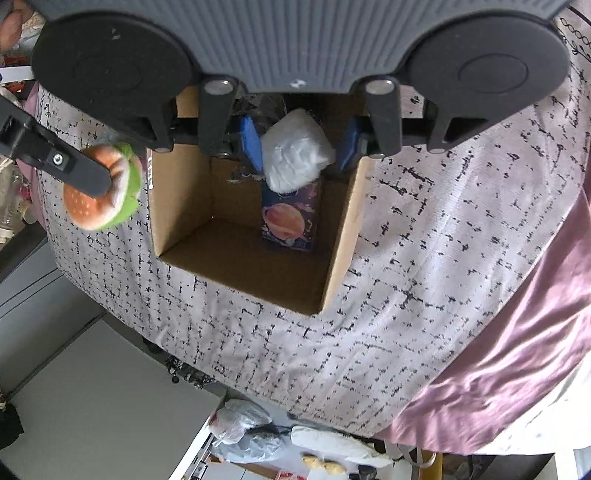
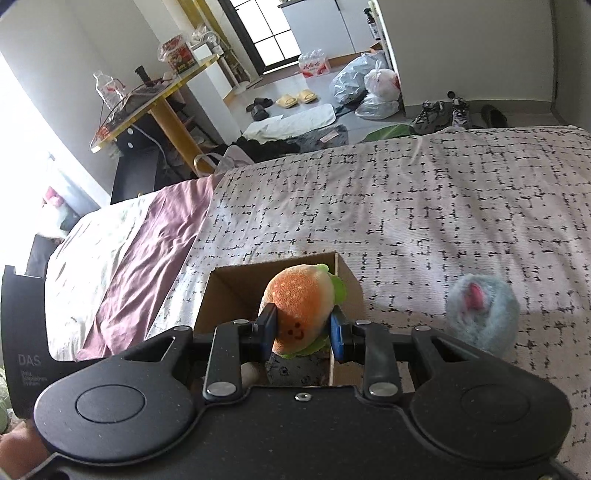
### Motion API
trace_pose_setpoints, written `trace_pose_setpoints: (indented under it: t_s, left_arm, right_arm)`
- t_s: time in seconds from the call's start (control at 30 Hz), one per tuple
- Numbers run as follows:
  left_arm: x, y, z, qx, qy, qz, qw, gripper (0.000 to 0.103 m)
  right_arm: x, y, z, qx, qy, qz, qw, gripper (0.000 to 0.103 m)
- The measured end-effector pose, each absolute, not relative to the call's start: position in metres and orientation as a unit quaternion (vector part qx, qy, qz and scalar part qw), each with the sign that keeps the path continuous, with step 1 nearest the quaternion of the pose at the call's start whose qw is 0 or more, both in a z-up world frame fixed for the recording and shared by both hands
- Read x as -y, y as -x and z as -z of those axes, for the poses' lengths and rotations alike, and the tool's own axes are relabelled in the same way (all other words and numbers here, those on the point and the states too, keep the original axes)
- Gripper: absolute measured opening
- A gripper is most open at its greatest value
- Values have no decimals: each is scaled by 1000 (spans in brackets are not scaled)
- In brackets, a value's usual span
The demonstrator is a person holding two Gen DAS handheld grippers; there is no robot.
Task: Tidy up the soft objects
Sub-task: 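Open both tools to drop the burger plush and white item into the box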
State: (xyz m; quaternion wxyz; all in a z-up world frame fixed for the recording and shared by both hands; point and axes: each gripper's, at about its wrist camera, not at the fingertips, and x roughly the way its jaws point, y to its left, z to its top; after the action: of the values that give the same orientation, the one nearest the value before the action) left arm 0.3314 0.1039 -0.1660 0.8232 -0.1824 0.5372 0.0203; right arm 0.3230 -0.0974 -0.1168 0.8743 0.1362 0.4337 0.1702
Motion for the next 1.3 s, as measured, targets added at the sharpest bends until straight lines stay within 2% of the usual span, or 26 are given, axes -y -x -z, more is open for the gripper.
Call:
trace_pose_setpoints:
  t_s: [0.13, 0.47, 0.53, 0.6, 0.67, 0.77, 0.87, 1.2, 1.3]
  left_arm:
    - [-105, -334, 164, -541, 187, -15, 820, 51]
    - [-116, -326, 135, -516, 188, -21, 835, 52]
    - [-121, -324, 130, -511, 191, -26, 837, 52]
    - [-125, -322, 128, -510, 194, -33, 838, 53]
    - [-127, -320, 124, -509, 192, -38, 839, 55]
    - [-128, -316, 119, -509, 191, -43, 839, 69]
    - [-126, -312, 114, -506, 188, -48, 840, 77]
    - [-106, -294, 98, -495, 181, -67, 847, 89]
    - [-97, -288, 93, -486, 177, -72, 853, 93]
  right_arm:
    - [88, -333, 119, -440, -129, -177, 871, 29]
    - [69, -349, 128, -453, -113, -186, 865, 30]
    - [65, -350, 128, -453, -108, -188, 865, 36]
    - [65, -351, 127, -455, -111, -190, 863, 51]
    - [68, -349, 123, -453, -116, -182, 865, 60]
    - [76, -343, 118, -449, -124, -180, 867, 62]
    - [90, -334, 112, -445, -129, -178, 868, 63]
    - [144, -303, 96, -424, -138, -171, 879, 78]
    - [161, -296, 96, -420, -140, -167, 881, 78]
